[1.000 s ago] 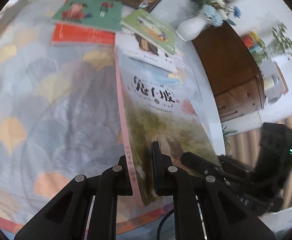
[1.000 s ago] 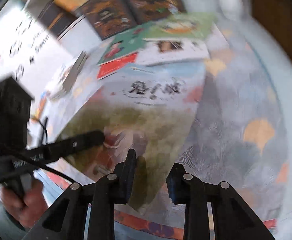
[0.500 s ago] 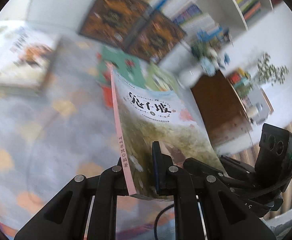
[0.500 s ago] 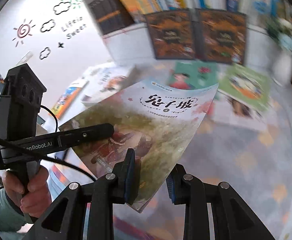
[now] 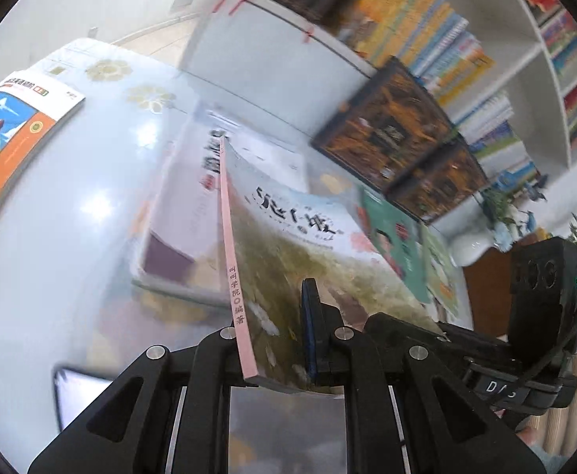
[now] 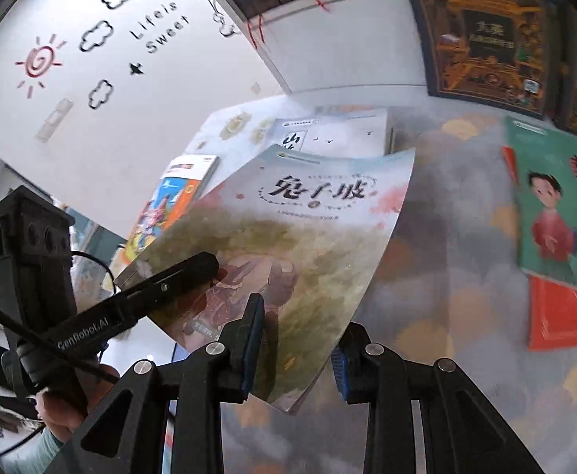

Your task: Organize books

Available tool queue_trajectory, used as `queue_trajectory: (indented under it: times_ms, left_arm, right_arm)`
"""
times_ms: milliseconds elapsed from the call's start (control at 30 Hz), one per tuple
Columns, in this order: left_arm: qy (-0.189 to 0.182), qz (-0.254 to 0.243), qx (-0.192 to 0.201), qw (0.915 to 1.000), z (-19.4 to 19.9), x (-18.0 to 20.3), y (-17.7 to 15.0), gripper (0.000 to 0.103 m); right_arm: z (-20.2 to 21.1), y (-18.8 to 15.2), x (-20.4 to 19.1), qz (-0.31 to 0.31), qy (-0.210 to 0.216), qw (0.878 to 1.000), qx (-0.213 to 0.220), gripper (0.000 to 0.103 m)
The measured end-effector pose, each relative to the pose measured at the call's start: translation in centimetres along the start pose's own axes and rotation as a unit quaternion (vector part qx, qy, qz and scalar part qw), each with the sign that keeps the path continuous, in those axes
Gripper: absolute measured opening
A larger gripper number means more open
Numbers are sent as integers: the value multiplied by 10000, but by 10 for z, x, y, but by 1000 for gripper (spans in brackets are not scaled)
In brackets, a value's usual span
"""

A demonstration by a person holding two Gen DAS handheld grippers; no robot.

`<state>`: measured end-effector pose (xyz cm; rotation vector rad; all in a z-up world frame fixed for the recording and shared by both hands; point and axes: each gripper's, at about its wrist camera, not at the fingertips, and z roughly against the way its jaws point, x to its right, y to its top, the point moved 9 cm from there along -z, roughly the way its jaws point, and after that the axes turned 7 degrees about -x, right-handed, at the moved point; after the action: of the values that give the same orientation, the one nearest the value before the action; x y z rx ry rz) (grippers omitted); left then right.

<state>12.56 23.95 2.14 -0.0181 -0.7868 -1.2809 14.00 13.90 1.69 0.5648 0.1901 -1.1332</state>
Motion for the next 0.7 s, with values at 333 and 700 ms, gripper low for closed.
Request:
queue_trajectory:
  times_ms: [333, 700]
  left_arm:
    - [681, -160, -333, 9970, -30, -37, 31, 22]
    - [1195, -345, -415, 9914, -38, -55, 32, 22]
  right_arm:
    - [-43, 30, 7, -251, -413, 9983, -319, 30]
    - [-59, 38, 26, -742, -575, 9952, -278, 31]
